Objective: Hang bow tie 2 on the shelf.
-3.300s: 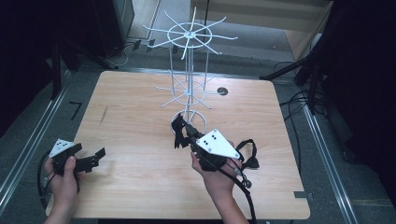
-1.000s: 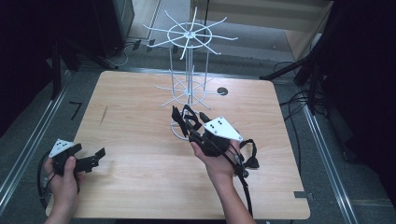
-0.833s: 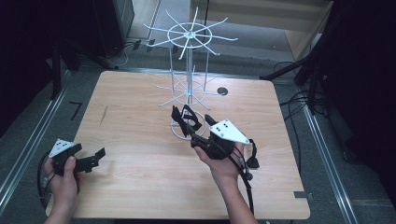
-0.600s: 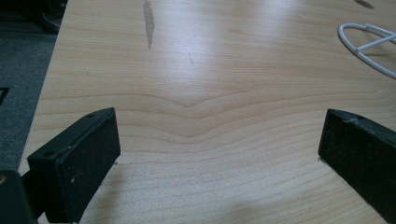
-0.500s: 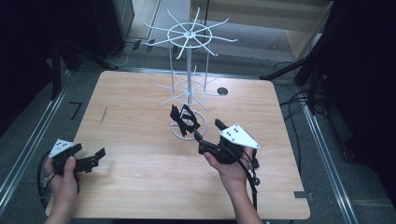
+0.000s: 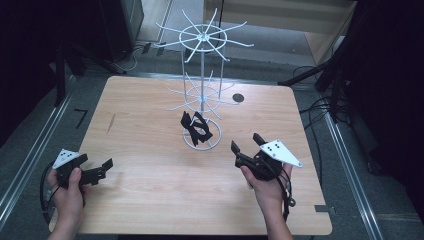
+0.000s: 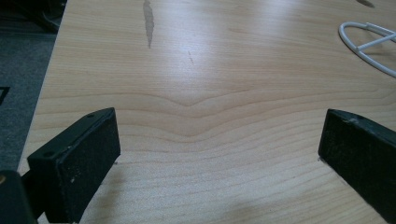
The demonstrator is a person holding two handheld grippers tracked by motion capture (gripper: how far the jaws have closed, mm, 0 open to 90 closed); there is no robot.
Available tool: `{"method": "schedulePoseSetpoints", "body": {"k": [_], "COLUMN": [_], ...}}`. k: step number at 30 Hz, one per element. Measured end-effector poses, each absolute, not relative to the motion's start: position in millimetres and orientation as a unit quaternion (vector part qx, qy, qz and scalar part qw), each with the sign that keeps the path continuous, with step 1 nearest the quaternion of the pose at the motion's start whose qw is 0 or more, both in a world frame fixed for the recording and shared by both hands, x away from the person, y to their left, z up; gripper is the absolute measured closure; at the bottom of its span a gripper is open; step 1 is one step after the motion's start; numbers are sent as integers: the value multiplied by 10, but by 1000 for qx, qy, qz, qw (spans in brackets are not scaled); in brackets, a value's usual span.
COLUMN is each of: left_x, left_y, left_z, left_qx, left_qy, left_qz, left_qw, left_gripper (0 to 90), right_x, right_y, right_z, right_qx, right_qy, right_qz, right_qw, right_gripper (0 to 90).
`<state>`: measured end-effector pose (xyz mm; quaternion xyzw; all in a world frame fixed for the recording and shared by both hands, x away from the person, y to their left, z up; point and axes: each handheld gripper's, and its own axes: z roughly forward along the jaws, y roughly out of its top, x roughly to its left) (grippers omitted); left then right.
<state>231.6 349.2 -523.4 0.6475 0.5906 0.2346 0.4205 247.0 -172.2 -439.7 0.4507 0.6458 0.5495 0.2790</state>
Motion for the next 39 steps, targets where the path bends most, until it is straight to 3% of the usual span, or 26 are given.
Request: {"method": "schedulePoseSetpoints", "body": {"k": [20, 39], "left_x": [2321, 2324], "left_y": [3491, 3494], "left_z": [-5234, -5235], "left_qx": [649, 648], "left_qy": [591, 591], "left_qz": [231, 230], "left_qw": [420, 421], "left_gripper": [0, 0], "right_x": [2465, 2555], "right_y": [-2324, -2559], "right_z": [-4724, -5001], "right_qx": [541, 601], "right_qy": [602, 591], "right_qz": [515, 466], "right_qw": [282, 270], "right_gripper": [290, 429]}}
